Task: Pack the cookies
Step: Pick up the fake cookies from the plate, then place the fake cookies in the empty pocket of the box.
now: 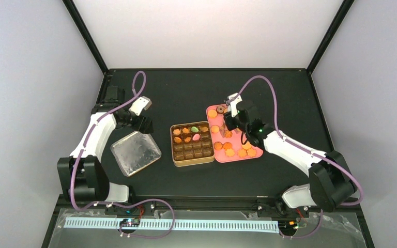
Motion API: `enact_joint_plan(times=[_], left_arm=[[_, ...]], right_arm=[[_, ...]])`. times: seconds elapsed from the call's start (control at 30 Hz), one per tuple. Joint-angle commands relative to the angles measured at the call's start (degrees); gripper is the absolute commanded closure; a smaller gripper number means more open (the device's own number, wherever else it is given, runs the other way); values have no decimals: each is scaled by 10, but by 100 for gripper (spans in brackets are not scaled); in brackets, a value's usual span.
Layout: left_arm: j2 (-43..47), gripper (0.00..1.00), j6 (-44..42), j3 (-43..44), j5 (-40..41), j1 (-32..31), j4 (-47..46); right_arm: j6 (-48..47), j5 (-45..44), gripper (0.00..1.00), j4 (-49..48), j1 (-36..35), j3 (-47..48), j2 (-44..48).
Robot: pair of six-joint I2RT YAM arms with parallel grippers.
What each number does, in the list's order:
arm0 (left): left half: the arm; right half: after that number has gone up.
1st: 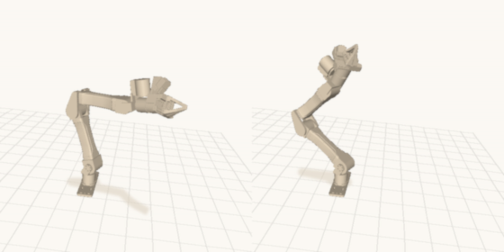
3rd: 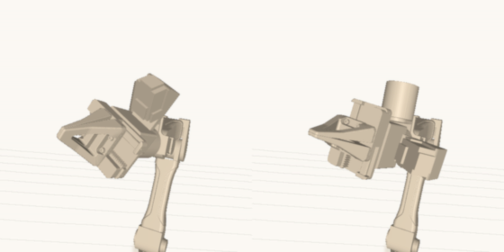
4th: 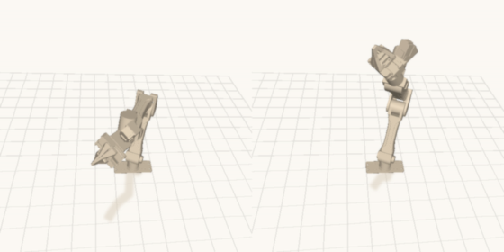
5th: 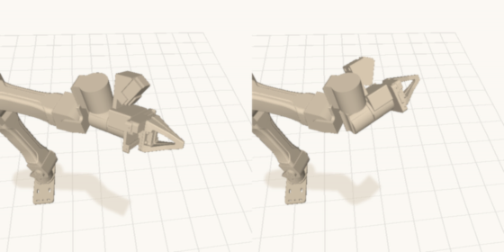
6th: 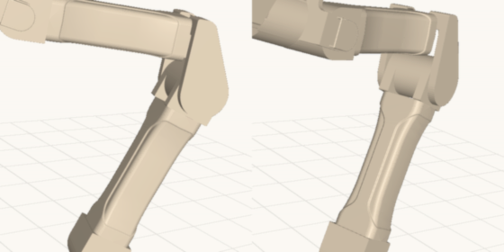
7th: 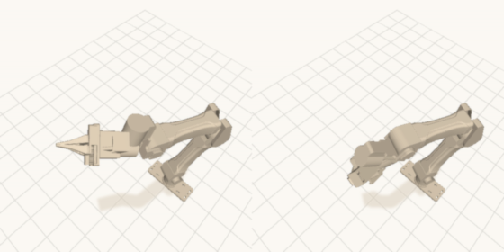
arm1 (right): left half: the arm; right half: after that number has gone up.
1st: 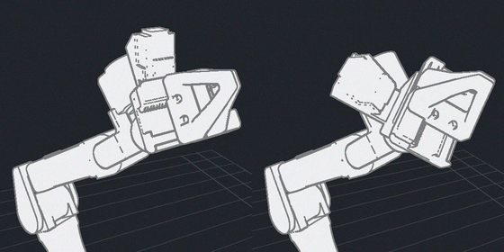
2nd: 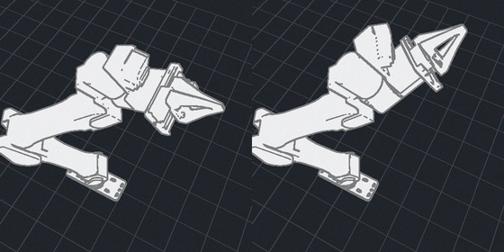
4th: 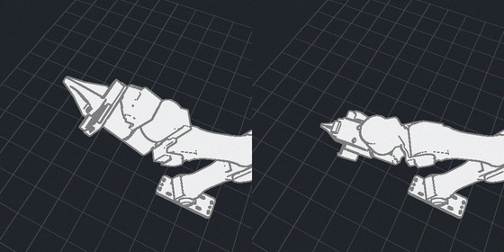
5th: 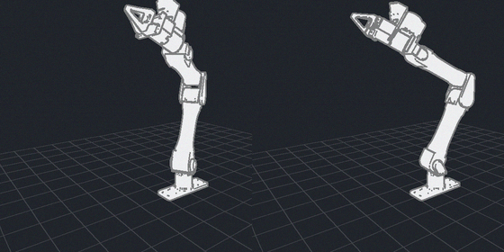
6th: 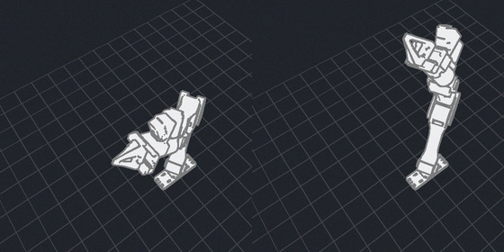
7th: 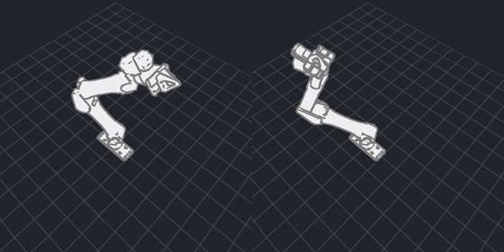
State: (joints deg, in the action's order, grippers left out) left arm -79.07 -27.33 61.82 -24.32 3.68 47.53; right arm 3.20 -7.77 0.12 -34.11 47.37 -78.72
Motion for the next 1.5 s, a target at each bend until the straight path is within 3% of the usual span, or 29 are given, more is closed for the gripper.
enact_joint_plan(times=[0.0, 0.13, 0.6, 1.03, 1.47], left_arm=[[11, 10, 5, 27, -16, 4, -7], [10, 10, 6, 27, -15, 3, -8], [10, 10, 5, 26, -4, 4, -9], [8, 11, 7, 27, -5, 6, -10], [9, 11, 5, 25, -4, 8, -8]], right_arm=[[11, 2, 53, -6, -5, -9, 10], [15, 6, 54, -11, -6, -11, 8], [7, -19, 79, 2, -14, 5, 29], [5, -24, 80, 35, -66, 63, 88], [24, 0, 80, 5, -131, 109, 14]])
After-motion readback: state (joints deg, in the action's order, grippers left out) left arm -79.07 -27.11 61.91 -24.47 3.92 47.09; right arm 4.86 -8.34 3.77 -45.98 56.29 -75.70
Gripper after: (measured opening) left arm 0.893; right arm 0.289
